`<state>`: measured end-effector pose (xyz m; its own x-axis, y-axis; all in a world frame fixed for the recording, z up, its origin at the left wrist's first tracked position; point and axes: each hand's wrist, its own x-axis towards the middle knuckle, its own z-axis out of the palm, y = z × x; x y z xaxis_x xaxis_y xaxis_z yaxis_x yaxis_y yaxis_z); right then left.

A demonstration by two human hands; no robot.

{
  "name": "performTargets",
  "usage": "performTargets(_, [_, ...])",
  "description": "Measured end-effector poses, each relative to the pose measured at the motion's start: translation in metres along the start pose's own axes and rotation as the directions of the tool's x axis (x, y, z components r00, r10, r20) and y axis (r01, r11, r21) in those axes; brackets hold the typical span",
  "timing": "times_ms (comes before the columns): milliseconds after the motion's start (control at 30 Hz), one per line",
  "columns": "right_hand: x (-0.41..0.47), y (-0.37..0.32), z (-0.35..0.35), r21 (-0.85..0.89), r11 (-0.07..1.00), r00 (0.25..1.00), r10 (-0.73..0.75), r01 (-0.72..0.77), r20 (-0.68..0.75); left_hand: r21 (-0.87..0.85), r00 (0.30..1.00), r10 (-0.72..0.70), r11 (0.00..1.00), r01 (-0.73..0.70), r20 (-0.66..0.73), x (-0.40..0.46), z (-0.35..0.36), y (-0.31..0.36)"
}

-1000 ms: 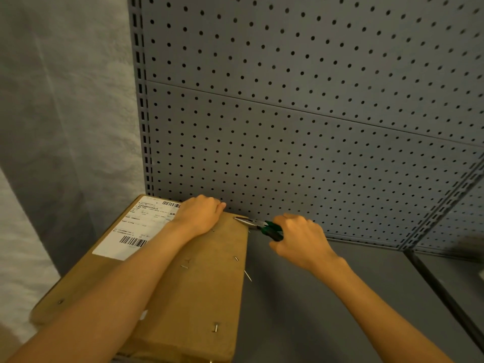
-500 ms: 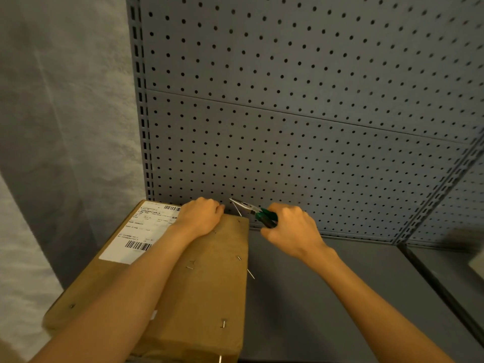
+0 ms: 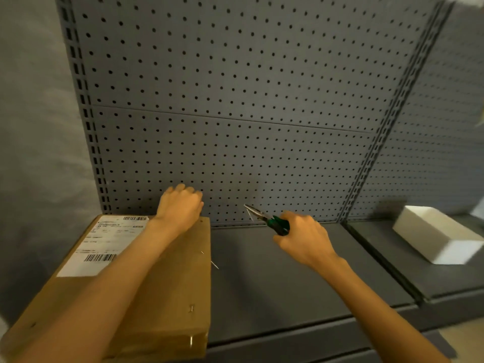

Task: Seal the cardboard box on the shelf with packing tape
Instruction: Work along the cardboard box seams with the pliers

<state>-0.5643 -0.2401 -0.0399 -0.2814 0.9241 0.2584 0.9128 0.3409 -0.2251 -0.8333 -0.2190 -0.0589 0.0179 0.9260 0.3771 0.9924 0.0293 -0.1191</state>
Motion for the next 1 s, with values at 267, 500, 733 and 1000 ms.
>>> performTargets(267, [-0.034, 0.087, -0.042, 0.013, 0.996, 0.992, 0.091, -0.091, -0.089, -0.005, 0.968, 0.209, 0.977, -0.211, -0.142, 0.006, -0.031, 0.113])
performTargets(500, [-0.09, 0.228, -0.068, -0.026, 0.972, 0.972, 0.235, -0.235, -0.017, -0.082, 0.956, 0.287, 0.953, -0.291, -0.052, 0.007, -0.02, 0.276])
performTargets(733, [-0.125, 0.351, -0.112, -0.033, 0.945, 0.943, 0.321, -0.324, -0.084, -0.146, 0.93, 0.362, 0.918, -0.368, -0.066, 0.021, -0.037, 0.426])
performTargets(1000, [-0.136, 0.432, -0.136, 0.008, 0.922, 0.917, 0.386, -0.388, -0.099, -0.183, 0.907, 0.413, 0.888, -0.422, -0.089, 0.058, -0.047, 0.51])
